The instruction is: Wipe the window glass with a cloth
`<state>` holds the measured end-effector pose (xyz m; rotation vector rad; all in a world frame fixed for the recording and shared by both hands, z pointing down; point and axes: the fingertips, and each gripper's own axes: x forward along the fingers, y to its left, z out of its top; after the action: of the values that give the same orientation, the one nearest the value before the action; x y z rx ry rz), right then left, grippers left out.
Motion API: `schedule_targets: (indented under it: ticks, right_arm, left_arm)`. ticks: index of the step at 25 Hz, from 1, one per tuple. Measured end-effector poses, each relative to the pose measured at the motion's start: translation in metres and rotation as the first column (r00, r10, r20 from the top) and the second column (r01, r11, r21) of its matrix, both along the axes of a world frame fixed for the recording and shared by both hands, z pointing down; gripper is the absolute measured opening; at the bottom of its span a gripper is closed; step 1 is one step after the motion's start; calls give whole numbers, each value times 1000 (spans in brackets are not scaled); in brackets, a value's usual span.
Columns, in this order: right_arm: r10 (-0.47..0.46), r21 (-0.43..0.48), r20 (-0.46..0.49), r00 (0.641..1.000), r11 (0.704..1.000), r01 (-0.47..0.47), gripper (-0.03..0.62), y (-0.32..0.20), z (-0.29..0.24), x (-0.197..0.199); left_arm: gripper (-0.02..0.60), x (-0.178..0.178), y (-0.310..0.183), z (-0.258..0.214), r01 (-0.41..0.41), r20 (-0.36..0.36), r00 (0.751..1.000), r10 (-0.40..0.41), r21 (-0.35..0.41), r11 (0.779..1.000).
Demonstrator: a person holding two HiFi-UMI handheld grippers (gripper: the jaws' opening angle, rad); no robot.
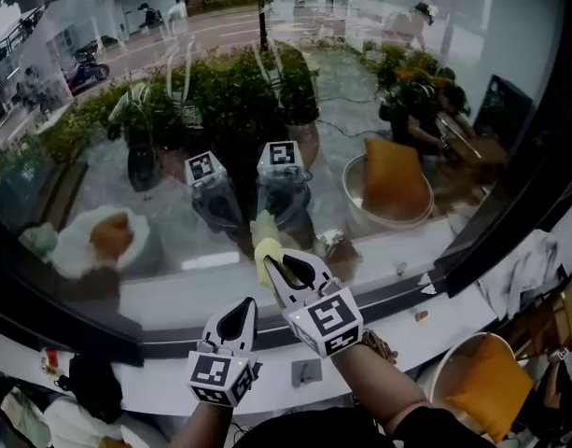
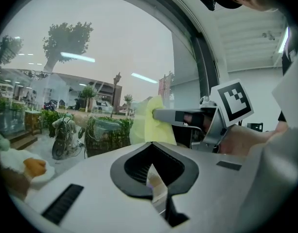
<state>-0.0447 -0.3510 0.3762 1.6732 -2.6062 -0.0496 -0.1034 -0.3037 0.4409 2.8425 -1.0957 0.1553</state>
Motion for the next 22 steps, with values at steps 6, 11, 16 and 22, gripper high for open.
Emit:
schedule_targets:
  ticks: [6, 11, 16, 22]
  right_arm:
    - [-10, -6, -11, 1000, 1000, 10, 54, 13, 0, 64]
    - [12, 0, -20, 1000, 1000, -12, 54, 23, -3, 112]
    - [35, -2, -26, 999, 999, -35, 54, 35, -10, 174]
    - [43, -17, -35, 998, 999, -44, 54, 45, 1, 224]
  left_arm:
    - [8, 65, 8, -5, -15, 20, 1000, 15, 6, 1000]
    - [8, 106, 17, -12, -26, 19, 999, 26, 7, 1000]
    - [8, 165, 25, -22, -45, 12, 999, 45, 9, 999]
    - [8, 216, 32, -18, -68, 12, 998, 68, 1, 998]
